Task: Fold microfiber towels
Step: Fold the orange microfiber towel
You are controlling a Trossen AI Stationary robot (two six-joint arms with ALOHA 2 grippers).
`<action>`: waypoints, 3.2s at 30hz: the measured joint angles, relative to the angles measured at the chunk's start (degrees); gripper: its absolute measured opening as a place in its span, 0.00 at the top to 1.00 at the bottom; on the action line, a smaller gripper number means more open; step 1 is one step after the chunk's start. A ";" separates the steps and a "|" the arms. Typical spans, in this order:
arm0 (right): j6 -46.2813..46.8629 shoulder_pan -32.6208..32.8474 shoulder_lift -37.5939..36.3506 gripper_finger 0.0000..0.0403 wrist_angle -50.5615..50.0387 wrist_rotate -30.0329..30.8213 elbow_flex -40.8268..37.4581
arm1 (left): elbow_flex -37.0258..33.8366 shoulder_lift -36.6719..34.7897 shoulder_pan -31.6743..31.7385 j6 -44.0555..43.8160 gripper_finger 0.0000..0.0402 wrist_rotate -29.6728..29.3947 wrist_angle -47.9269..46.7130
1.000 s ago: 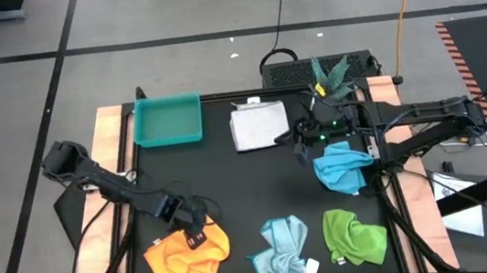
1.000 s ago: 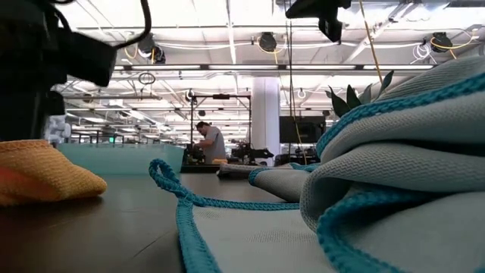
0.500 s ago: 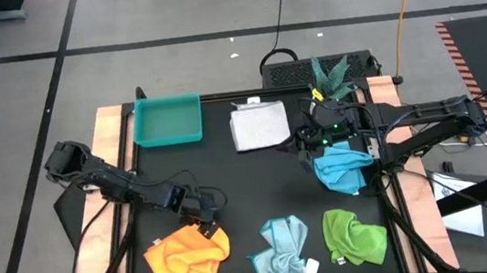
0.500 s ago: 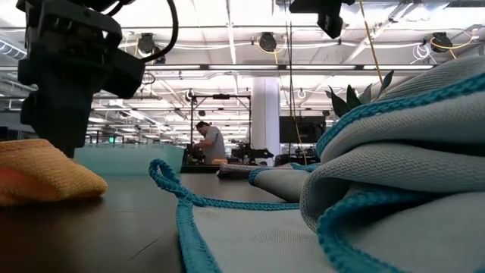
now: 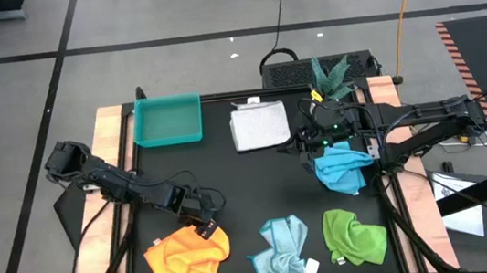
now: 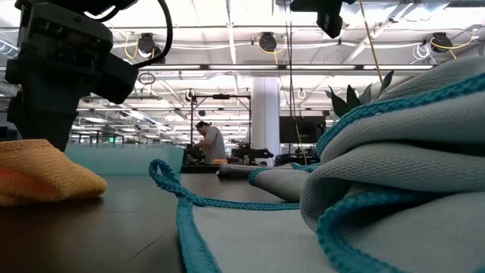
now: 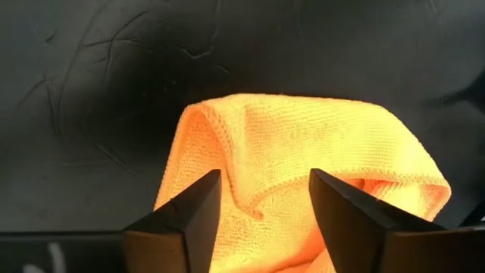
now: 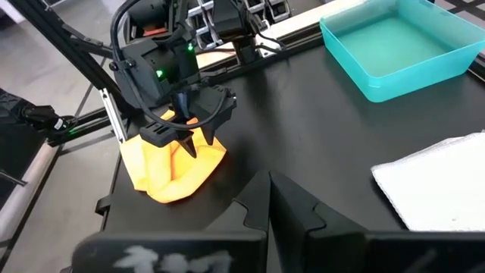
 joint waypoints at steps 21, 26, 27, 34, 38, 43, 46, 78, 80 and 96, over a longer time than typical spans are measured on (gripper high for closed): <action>-0.17 0.00 -5.07 1.00 0.85 1.60 0.00 | 0.00 0.00 5.63 5.86 1.00 -4.81 5.83; -0.12 0.00 -5.07 1.00 0.85 1.60 0.00 | 0.00 0.00 7.96 7.91 1.00 -2.35 5.48; -0.07 0.00 -5.07 1.00 0.85 1.60 0.00 | 0.00 0.00 8.04 8.37 0.99 -1.46 5.47; -0.74 0.00 -5.07 1.00 0.85 1.60 0.00 | 0.00 0.00 6.94 10.33 0.92 4.31 5.17; -1.27 0.00 -5.07 1.00 0.85 1.60 0.00 | 0.00 0.00 6.17 9.43 0.84 4.02 4.25; -1.52 0.00 -5.07 1.00 0.85 1.60 0.00 | -0.33 0.00 5.55 8.34 0.75 2.74 3.81; -1.80 0.00 -5.10 1.00 0.85 1.58 0.00 | -0.57 0.00 5.55 7.22 0.71 2.20 3.31; -7.34 3.19 -5.19 1.00 -2.33 3.28 0.00 | 6.92 -4.60 17.58 21.25 0.99 -17.58 15.25; -7.78 4.65 -4.13 1.00 -2.18 6.20 0.04 | 8.57 -5.30 19.14 22.85 1.00 -20.86 15.20; -9.21 8.61 18.11 1.00 -3.95 12.25 0.00 | 10.21 -5.70 25.21 25.93 1.00 -22.12 12.22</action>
